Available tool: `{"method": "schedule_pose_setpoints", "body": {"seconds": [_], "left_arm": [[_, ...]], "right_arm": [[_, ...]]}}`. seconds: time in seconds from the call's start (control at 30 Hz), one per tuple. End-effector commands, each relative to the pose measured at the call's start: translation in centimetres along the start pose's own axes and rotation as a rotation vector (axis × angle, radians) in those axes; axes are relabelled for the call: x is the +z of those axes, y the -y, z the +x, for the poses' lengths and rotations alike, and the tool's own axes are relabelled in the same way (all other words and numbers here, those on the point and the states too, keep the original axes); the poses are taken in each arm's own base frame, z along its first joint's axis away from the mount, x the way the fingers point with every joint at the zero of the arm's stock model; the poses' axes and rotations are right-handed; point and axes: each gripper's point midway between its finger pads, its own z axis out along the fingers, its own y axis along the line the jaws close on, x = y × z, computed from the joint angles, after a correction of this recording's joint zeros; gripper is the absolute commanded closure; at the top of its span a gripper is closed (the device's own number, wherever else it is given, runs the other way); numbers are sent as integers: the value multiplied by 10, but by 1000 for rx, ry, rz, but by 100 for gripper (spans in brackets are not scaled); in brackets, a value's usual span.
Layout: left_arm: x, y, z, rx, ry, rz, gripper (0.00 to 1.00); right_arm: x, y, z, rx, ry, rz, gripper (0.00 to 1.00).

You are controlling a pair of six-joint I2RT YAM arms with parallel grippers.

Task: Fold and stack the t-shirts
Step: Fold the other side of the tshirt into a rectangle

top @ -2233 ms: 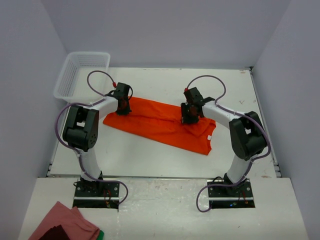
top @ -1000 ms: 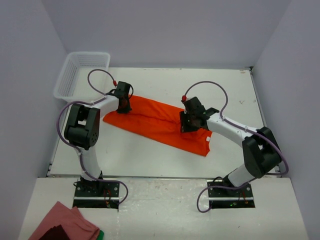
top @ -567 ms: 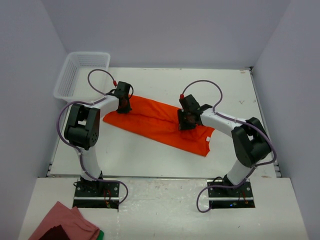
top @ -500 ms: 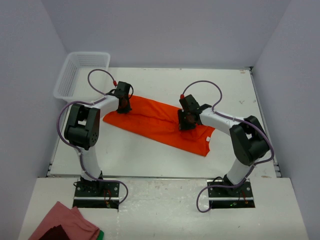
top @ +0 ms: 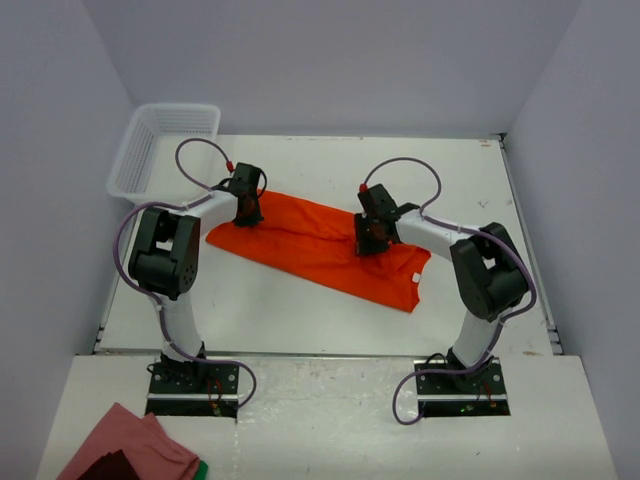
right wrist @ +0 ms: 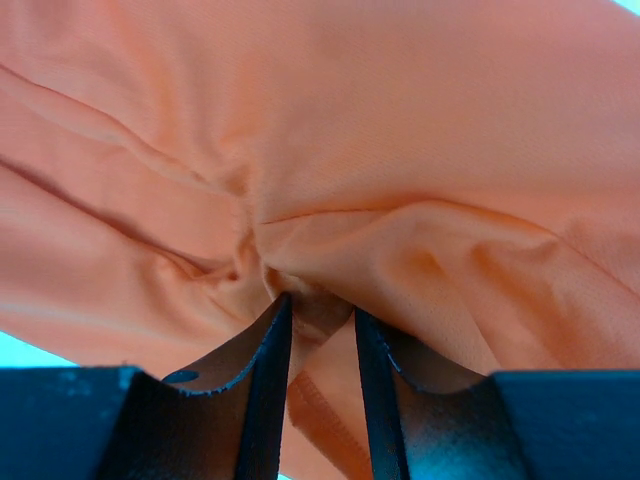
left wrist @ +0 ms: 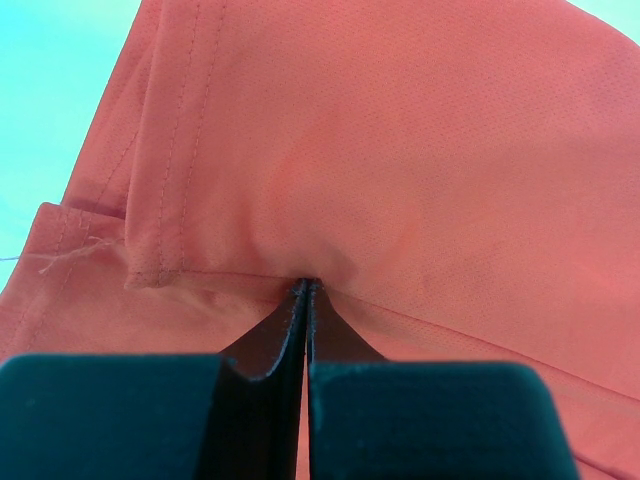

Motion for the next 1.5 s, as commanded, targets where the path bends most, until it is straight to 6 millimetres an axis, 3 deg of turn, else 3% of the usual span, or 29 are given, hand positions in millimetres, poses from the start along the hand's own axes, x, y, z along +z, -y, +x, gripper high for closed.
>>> {"method": "schedule_pose_setpoints", "body": {"seconds": [0.0,0.17,0.3,0.4,0.43,0.53,0.67,0.8,0.83,0.87,0.9,0.93,1.0,1.07,1.2,1.33,1.47], "left_arm": [[7,-1,2,18,2,-14,100],[8,-1,3,19,-1,-14,100],[9,-2,4,18,-4,-17,100],[10,-1,3,16,-3,-14,100],[10,-1,2,16,-1,-15,100],[9,-1,1,18,0,-18,100],[8,-2,1,17,2,-18,100],[11,-3,6,20,-10,-20,100],[11,-2,6,19,-9,-16,100],[11,-2,8,20,-12,-16,100],[12,-3,9,19,-14,-17,100],[12,-3,9,19,-14,-17,100],[11,-3,8,20,-12,-18,100],[10,-2,7,19,-7,-12,100],[10,-1,6,20,-7,-10,100],[11,-2,6,22,-6,-15,100],[11,-2,5,23,-6,-17,100]], "right_arm": [[-3,-20,-26,-41,55,-81,67],[-11,-46,-34,-103,53,-173,68],[-33,-74,-35,-210,99,-226,67],[-53,-101,-26,-298,109,-307,67],[-60,-116,-13,-336,81,-376,67],[-77,-135,9,-420,55,-462,66],[-85,-124,16,-368,100,-432,66],[-82,-69,-14,-207,243,-165,66],[-80,-42,-29,-137,284,-29,70],[-85,-33,-45,-35,301,14,86],[-84,-3,-49,42,264,99,94],[-76,7,-51,66,241,133,100],[-78,19,-68,62,270,199,100],[-72,29,-82,63,270,224,100],[-53,39,-89,74,201,216,100],[-29,35,-83,46,126,193,100],[-20,30,-73,53,108,148,100]]}}
